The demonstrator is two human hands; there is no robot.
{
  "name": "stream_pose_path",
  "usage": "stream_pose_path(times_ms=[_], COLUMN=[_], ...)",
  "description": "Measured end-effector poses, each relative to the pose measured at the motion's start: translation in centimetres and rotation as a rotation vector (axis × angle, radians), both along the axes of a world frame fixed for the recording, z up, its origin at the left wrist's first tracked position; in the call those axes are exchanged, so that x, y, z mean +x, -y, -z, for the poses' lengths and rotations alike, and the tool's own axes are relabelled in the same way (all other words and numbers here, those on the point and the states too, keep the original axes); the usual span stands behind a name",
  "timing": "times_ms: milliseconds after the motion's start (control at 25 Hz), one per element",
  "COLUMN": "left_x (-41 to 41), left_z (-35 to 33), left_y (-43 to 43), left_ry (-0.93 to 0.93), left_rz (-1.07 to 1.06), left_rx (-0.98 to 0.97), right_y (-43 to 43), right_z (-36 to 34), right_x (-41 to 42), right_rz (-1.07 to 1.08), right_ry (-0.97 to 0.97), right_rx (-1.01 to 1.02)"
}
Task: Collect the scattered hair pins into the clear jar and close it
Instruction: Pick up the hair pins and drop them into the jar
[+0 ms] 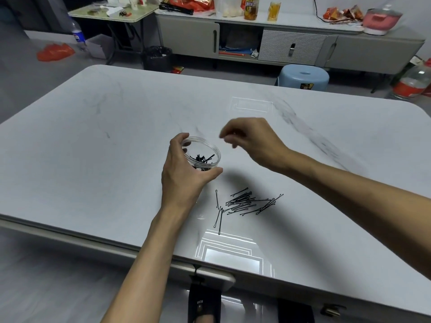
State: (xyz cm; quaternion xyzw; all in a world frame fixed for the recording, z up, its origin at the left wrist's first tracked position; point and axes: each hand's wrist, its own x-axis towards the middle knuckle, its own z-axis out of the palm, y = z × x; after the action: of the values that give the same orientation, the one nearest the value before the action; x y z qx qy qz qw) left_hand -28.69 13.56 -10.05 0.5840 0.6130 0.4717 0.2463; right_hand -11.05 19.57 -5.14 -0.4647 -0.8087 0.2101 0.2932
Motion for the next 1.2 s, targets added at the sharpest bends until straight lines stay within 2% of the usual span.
stream_pose_path(times_ms=[40,160,240,400,480,560,720,920,1000,1200], left_x=[-0.2,-0.4,-0.4,-0.2,-0.2,-0.3,-0.3,-0.3,-0.4,-0.7], left_z=[0.0,0.0,0.0,-0.1,-0.1,-0.1,-0.1,-0.2,-0.3,-0.4], left_y=[0.0,0.1,0.1,0.1,0.1,0.1,0.0,0.0,0.1,0.1], left_ry=[0.007,0.019,0.018,0.006,-0.001,-0.005,-0.013,0.004,0.010,0.033], left_rz=[-0.009,-0.011,-0.007,-0.004,-0.009,-0.016,-0.017,-0.024,-0.028,-0.051], left_rx=[0.001,-0.003,-0.006,-0.011,-0.007,-0.005,-0.007,-0.008,-0.014,-0.027], right_y=[0.2,1.7,2.5,2.4,2.4,2.4,2.0,2.5,2.9,4.8], right_z=[0.9,4.5,6.2,7.1,7.2,7.6,7.4,7.6,7.9,7.9], right_x=[0.9,2.6,2.8,2.1,1.1,0.0,-0.6,-0.6,-0.8,-1.6], right_rz=[0.005,-0.090,-0.072,-0.204,-0.318,-0.400,-0.392,-0.443,-0.417,-0.552], right_ry=[0.079,0.482,0.490,0.588,0.601,0.590,0.492,0.605,0.593,0.408], right_rx=[-0.058,-0.241,-0.301,-0.062,0.057,0.085,-0.007,0.100,0.122,-0.099])
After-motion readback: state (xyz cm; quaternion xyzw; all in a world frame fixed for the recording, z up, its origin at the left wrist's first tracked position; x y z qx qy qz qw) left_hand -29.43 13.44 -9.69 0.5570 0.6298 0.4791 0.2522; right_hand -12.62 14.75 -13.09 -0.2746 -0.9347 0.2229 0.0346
